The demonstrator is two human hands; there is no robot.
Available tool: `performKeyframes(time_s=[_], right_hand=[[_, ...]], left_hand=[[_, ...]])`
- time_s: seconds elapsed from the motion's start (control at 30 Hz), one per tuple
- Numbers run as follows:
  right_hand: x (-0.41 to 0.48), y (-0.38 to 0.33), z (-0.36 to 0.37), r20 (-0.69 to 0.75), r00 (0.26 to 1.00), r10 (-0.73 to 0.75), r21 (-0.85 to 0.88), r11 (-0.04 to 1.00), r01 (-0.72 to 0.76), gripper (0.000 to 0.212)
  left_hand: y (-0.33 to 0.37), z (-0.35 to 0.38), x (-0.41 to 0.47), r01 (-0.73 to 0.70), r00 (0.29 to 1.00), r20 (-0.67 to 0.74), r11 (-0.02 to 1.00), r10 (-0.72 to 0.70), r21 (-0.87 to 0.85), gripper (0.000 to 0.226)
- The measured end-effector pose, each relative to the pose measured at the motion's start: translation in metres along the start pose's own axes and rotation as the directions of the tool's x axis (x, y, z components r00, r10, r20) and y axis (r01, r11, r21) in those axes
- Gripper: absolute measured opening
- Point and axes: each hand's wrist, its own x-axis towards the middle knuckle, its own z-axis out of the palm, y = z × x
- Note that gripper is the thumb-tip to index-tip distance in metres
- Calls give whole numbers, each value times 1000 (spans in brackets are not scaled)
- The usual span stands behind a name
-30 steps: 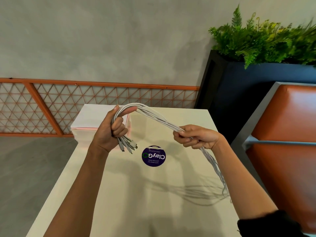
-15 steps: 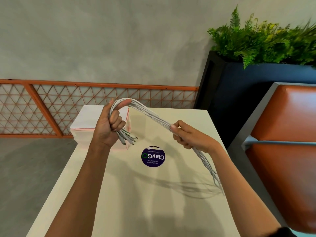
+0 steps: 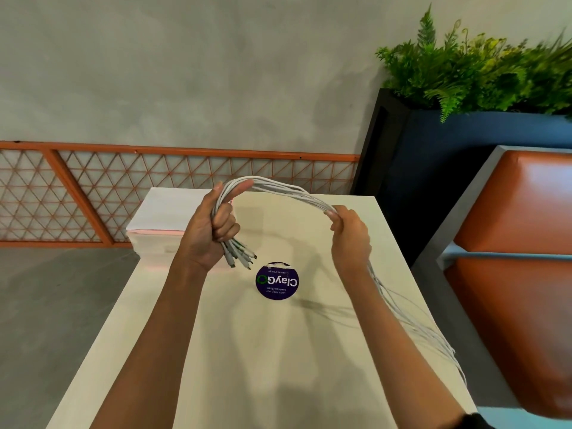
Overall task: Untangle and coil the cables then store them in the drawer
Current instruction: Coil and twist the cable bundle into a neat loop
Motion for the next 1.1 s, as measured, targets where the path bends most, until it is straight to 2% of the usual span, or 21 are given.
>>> performKeyframes(time_s=[0.1,0.2,0.3,0.37,0.43,0.53,0.6,0.63,0.73,0.83,0.9,1.0,1.1], right_hand=[[-2,7,11,60,997,-48,139,989,40,36],[5,16,1,312,926,-211,319,942,107,34],[15,13,-21,653,732,-196,412,903,-126,37],[22,10,-32,777,609,-158,414,857,-306,39],[30,6,-37,818,566,-100,407,796,-448,38],[34,0,-27,834,547,80,366,661,-655,39],[33,-5,-17,849,487,205,313,547,-776,40],[32,-6,-13,860,445,249,268,522,-810,42],[26,-13,-5,901,302,312,64,593,-803,43],[20,-20,-1,922,196,334,-118,725,-678,42],[19,-23,0,939,96,329,-204,763,-613,42],[18,-25,1,967,-45,251,-232,792,-565,35],[13,-28,1,975,-95,201,-222,861,-457,25]], left_hand=[[-1,-3,0,6,1000,-1,1000,-6,-20,44],[0,-12,1,13,1000,-21,998,-14,-54,44],[-4,-20,0,26,998,-62,994,-33,-105,45],[-9,-22,-1,22,997,-74,991,-32,-128,46],[-14,-21,-1,11,998,-62,993,-18,-120,48],[-21,-10,-1,2,1000,-17,1000,-2,-9,50],[-27,-1,-1,12,1000,14,995,-14,104,53],[-30,3,-1,16,999,27,988,-20,154,53],[-35,12,1,8,997,65,950,-30,312,52],[-40,16,6,12,994,90,901,-57,433,46],[-44,16,8,40,990,100,884,-98,466,44],[-49,15,9,50,983,121,842,-136,537,44],[-51,13,8,32,979,146,810,-144,586,44]])
